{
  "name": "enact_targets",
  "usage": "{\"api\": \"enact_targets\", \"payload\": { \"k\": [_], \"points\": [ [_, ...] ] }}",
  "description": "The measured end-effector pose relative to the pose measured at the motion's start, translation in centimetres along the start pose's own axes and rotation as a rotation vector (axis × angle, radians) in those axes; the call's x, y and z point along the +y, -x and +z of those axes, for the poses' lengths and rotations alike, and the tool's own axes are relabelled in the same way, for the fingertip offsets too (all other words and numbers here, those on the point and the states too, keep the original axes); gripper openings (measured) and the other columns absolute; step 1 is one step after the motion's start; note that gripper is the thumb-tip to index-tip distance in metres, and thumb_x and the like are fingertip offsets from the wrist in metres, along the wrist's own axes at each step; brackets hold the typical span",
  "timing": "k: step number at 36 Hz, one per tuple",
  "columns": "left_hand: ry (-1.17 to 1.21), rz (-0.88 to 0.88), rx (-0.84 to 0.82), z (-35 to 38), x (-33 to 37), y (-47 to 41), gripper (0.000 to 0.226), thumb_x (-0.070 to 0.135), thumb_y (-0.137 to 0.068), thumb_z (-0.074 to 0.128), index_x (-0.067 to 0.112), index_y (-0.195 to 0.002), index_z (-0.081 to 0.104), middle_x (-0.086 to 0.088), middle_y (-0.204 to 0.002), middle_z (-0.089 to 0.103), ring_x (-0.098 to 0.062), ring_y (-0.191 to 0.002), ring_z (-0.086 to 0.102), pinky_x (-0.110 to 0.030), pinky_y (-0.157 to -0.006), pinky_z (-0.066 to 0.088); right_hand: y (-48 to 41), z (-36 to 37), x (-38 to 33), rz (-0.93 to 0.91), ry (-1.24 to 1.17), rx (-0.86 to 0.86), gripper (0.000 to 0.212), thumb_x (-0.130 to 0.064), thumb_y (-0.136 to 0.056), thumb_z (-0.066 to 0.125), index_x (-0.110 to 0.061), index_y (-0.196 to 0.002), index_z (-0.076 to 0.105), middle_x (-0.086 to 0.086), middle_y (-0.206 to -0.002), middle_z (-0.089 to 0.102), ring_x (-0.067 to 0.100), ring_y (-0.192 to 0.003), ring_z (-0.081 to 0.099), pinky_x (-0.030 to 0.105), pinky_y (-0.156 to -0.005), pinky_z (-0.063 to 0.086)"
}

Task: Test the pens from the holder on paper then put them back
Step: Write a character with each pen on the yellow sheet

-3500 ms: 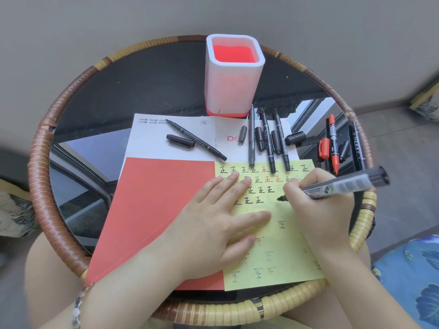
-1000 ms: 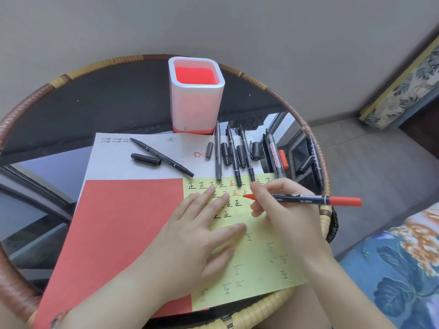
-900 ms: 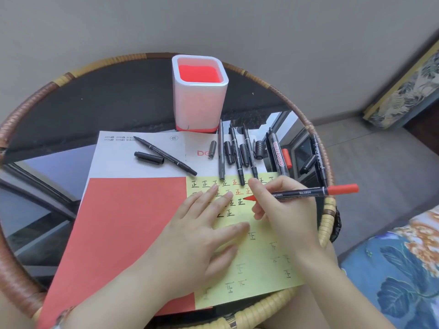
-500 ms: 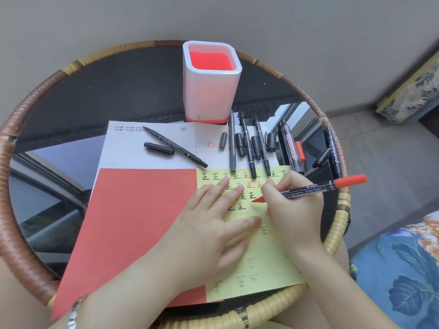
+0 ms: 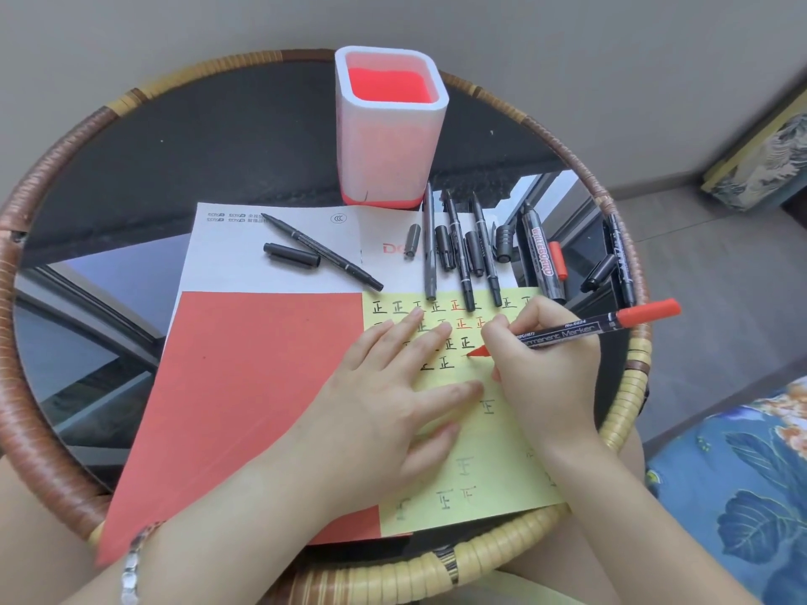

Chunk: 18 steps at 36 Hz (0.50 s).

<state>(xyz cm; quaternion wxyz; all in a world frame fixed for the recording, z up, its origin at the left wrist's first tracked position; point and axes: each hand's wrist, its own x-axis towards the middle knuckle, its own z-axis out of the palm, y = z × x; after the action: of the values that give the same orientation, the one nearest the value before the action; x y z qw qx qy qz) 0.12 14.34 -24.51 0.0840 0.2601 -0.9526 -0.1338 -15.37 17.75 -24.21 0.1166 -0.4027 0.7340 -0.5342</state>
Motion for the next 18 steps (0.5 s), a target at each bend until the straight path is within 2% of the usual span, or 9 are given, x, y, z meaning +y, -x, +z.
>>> {"api": "enact_targets", "payload": {
  "k": [6, 11, 15, 18],
  "points": [
    [-0.003, -0.005, -0.006, -0.09, 0.02, -0.06, 0.038, 0.043, -0.083, 0.04, 0.037, -0.114, 0.062, -0.013, -0.136, 0.05, -0.035, -0.129, 0.041, -0.04, -0.105, 0.018, -0.12, -0.08, -0.01, 0.013, -0.028, 0.012, 0.028, -0.012, -0.067, 0.057, -0.008, -0.048, 0.037, 0.021, -0.048, 0.048, 0.037, -0.049, 0.053, 0.035, -0.054, 0.043],
    [-0.002, -0.008, -0.011, -0.16, 0.06, -0.02, 0.039, 0.043, -0.083, 0.039, 0.038, -0.114, 0.063, -0.013, -0.136, 0.05, -0.035, -0.129, 0.041, -0.039, -0.105, 0.017, -0.09, -0.01, 0.15, 0.01, -0.002, 0.003, 0.028, -0.012, -0.065, 0.057, -0.009, -0.047, 0.036, 0.012, -0.045, 0.043, 0.037, -0.049, 0.052, 0.037, -0.054, 0.043],
    [-0.001, -0.013, -0.009, -0.15, 0.12, -0.04, 0.039, 0.043, -0.083, 0.039, 0.037, -0.113, 0.063, -0.013, -0.136, 0.05, -0.035, -0.129, 0.041, -0.039, -0.105, 0.017, -0.05, -0.1, 0.03, 0.0, 0.011, -0.007, 0.026, -0.01, -0.063, 0.057, -0.004, -0.048, 0.036, 0.017, -0.045, 0.041, 0.038, -0.048, 0.051, 0.038, -0.052, 0.041],
    [0.001, -0.01, -0.006, -0.15, 0.12, 0.0, 0.038, 0.042, -0.083, 0.04, 0.037, -0.113, 0.063, -0.013, -0.136, 0.05, -0.035, -0.128, 0.042, -0.039, -0.105, 0.018, -0.04, -0.06, -0.03, 0.004, 0.018, -0.005, 0.026, -0.01, -0.062, 0.057, -0.003, -0.048, 0.037, 0.01, -0.044, 0.038, 0.037, -0.049, 0.048, 0.041, -0.051, 0.042]
  ]
}}
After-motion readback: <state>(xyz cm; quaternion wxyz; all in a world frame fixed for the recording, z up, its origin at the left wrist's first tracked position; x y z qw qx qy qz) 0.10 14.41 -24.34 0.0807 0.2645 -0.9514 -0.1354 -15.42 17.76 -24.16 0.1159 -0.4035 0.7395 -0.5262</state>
